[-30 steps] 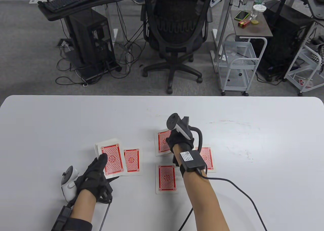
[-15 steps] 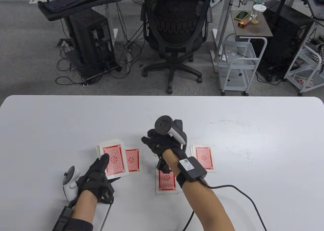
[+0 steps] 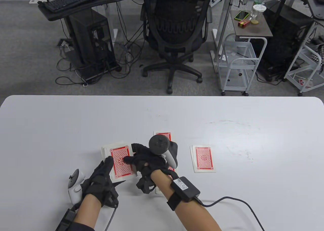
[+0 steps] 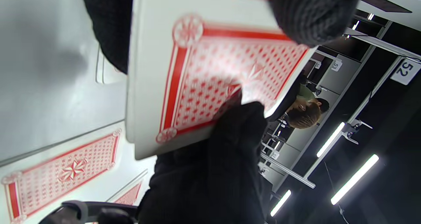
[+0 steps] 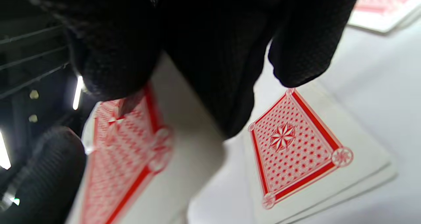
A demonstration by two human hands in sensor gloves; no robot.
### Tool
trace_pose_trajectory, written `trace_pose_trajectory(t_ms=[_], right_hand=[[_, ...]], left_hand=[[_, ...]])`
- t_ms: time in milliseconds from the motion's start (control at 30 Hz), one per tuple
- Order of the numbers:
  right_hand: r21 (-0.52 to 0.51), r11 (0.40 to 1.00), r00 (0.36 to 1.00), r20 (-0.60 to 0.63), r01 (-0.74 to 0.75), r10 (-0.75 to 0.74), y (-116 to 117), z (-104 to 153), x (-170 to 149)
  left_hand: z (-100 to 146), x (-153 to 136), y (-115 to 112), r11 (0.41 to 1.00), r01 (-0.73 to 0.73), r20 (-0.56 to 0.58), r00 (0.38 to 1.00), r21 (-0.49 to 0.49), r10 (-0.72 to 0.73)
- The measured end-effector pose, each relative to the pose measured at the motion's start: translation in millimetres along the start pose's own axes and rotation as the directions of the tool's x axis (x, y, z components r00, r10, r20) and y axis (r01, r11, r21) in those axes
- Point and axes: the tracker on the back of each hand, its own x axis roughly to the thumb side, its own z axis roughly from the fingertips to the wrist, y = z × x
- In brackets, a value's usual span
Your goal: Four-player card dealing with fan arrangement
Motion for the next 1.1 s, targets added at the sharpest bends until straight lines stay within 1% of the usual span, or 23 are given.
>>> trace_pose_trajectory(t_ms=[67,100,200,267,333,367,400,433,500,533,567,600,667,700,767,833,867,933,967,1000,1033,1067,1100], right_hand=[[0.031,0.996,0.996,-0.01,0.084,-0.084,-13.9,2.3,-8.0],[0.033,0.995,0.996,-0.011,0.09,-0.09,-18.1,3.1,-9.6],[0.008,0.999,0.998,-0.034,0.049,-0.049,-58.8,11.5,-22.0],[-0.03,0.999,0.996,-0.082,-0.022,0.019,-91.8,19.5,-31.7],[-0.089,0.987,0.983,-0.141,-0.133,0.12,-126.6,29.8,-43.0],[-0.1,0.983,0.978,-0.158,-0.154,0.137,-133.1,32.1,-45.5],[-0.124,0.97,0.963,-0.201,-0.208,0.181,-147.4,37.6,-52.0],[-0.132,0.959,0.947,-0.236,-0.251,0.215,-156.4,41.1,-57.3],[-0.125,0.92,0.887,-0.339,-0.372,0.313,-174.7,48.7,-73.7],[-0.123,0.91,0.872,-0.361,-0.396,0.331,-177.0,49.9,-77.0],[-0.11,0.872,0.816,-0.423,-0.478,0.394,-181.8,52.2,-86.6],[-0.095,0.845,0.779,-0.452,-0.526,0.434,-182.9,52.6,-91.6],[-0.064,0.747,0.66,-0.523,-0.662,0.539,-182.7,52.2,-103.4],[-0.056,0.729,0.637,-0.534,-0.683,0.556,-182.1,51.8,-105.4],[0.021,0.611,0.486,-0.585,-0.791,0.649,-175.9,48.5,-116.3],[0.066,0.53,0.392,-0.599,-0.845,0.698,-171.8,46.3,-121.6],[0.088,0.508,0.357,-0.609,-0.857,0.708,-171.3,46.1,-122.7],[0.069,0.518,0.376,-0.608,-0.852,0.699,-171.5,47.4,-120.1],[0.075,0.506,0.364,-0.607,-0.859,0.707,-173.3,48.8,-115.4],[0.056,0.524,0.39,-0.602,-0.85,0.697,-175.8,51.9,-109.3],[0.026,0.553,0.434,-0.589,-0.833,0.681,-176.8,54.3,-104.1],[-0.026,0.609,0.517,-0.558,-0.793,0.65,-176.2,58.7,-92.8],[-0.047,0.643,0.562,-0.537,-0.765,0.629,-174.4,61.1,-85.1]], left_hand=[[-0.7,2.6,-3.2,1.0,0.012,0.013,1.0,-0.02,-0.012],[-0.4,2.9,-3.6,1.0,0.017,0.015,1.0,-0.02,-0.017],[1.0,2.9,-1.9,1.0,0.025,0.016,1.0,0.003,-0.025],[1.2,3.2,0.3,1.0,0.028,0.013,1.0,0.014,-0.028],[0.5,4.0,1.2,0.999,0.029,0.011,1.0,0.017,-0.029],[0.1,4.3,1.3,0.999,0.029,0.012,1.0,0.017,-0.029],[-0.8,4.6,1.3,0.999,0.029,0.012,1.0,0.018,-0.029],[-1.4,4.6,1.3,0.999,0.03,0.011,0.999,0.018,-0.03],[-3.0,4.3,1.4,0.999,0.036,0.008,0.999,0.022,-0.036],[-3.2,4.2,1.4,0.999,0.038,0.007,0.999,0.024,-0.038],[-2.7,4.6,1.0,0.999,0.041,0.006,0.999,0.027,-0.041],[-2.4,4.8,0.9,0.999,0.043,0.005,0.999,0.027,-0.043],[-1.4,5.2,1.1,0.999,0.042,0.006,0.999,0.033,-0.043],[-1.3,5.2,1.7,0.998,0.042,0.005,0.999,0.036,-0.042],[-1.2,5.4,3.7,0.998,0.046,0.005,0.999,0.046,-0.047],[-0.9,5.6,4.5,0.998,0.048,0.004,0.999,0.051,-0.048],[-0.7,5.7,4.7,0.998,0.046,0.004,0.999,0.053,-0.047],[-0.3,6.0,4.4,0.998,0.043,0.003,0.999,0.055,-0.043],[-0.1,6.2,4.3,0.997,0.043,0.005,0.999,0.056,-0.043],[0.2,6.4,3.9,0.997,0.044,0.007,0.999,0.058,-0.044],[0.1,6.4,3.8,0.997,0.045,0.008,0.999,0.057,-0.045],[0.3,6.5,2.3,0.997,0.047,0.011,0.999,0.055,-0.048],[0.4,6.5,0.6,0.997,0.05,0.013,0.999,0.05,-0.051]])
